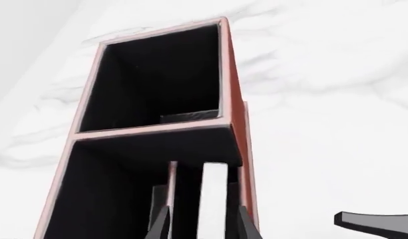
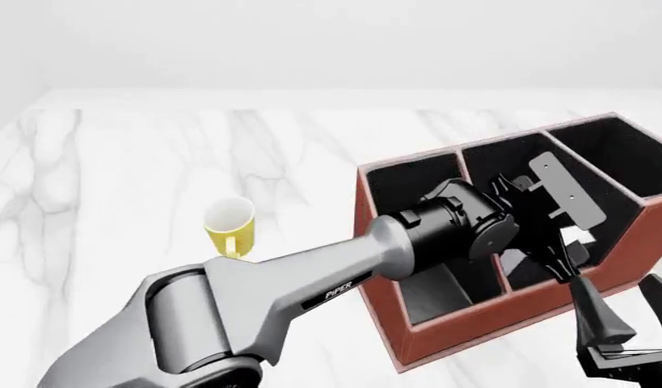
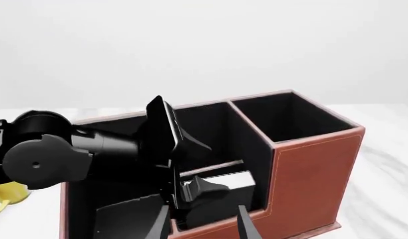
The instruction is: Pick up the book and place it in the back compartment of the caddy.
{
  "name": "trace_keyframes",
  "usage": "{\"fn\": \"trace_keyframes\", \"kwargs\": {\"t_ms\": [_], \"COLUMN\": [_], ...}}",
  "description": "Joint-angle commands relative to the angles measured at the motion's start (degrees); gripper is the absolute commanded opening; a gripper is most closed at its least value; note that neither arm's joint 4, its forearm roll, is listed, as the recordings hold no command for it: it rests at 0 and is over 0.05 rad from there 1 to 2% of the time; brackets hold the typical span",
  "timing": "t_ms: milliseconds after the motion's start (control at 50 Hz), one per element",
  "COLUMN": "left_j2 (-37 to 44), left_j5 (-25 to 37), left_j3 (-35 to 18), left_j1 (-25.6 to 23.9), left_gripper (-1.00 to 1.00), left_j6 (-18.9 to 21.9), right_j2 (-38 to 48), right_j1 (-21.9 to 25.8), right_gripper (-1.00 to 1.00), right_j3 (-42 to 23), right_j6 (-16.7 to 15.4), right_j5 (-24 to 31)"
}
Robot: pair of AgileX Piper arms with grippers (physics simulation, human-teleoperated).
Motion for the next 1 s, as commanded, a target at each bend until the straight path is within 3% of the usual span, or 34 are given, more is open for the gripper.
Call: {"fn": "trace_keyframes", "kwargs": {"t_ms": [20, 100, 220, 300, 340, 400, 500, 640, 840, 1000], "left_j2": [-3.08, -6.47, -8.26, -10.99, -12.24, -11.58, -17.61, -21.30, -26.93, -35.13], "left_j5": [-1.67, -3.06, 0.98, 2.26, 2.81, 6.01, 6.49, 7.67, 4.30, -1.30], "left_j3": [2.38, 4.72, 1.99, 3.33, 3.58, -0.27, 4.04, 5.10, 13.33, 26.59], "left_j1": [0.59, 0.58, 1.14, 0.84, 1.27, 3.88, 4.97, 8.50, 11.89, 14.05], "left_gripper": [1.00, 1.00, 1.00, 1.00, 1.00, 1.00, 1.00, 1.00, 1.00, 1.00], "left_j6": [-0.59, -1.91, -0.45, 0.16, 1.50, 4.85, 6.24, 7.79, 11.12, 11.89], "right_j2": [-0.28, -0.17, -1.04, -1.59, -1.87, -2.35, -3.33, -4.56, -5.43, -5.57], "right_j1": [-0.09, -0.13, 0.01, -0.07, -0.05, 0.03, 0.10, 0.05, -0.18, -0.05], "right_gripper": [1.00, 1.00, 1.00, 1.00, 1.00, 1.00, 1.00, 1.00, 1.00, 1.00], "right_j3": [0.00, 0.00, 0.00, 0.00, 0.00, 0.00, 0.00, 0.00, -0.01, -0.01], "right_j6": [-0.17, -0.24, -0.61, -0.69, -0.77, -0.94, -1.17, -1.61, -1.85, -1.42], "right_j5": [0.21, 0.07, 0.75, 1.18, 1.39, 1.77, 2.55, 3.55, 4.22, 4.38]}}
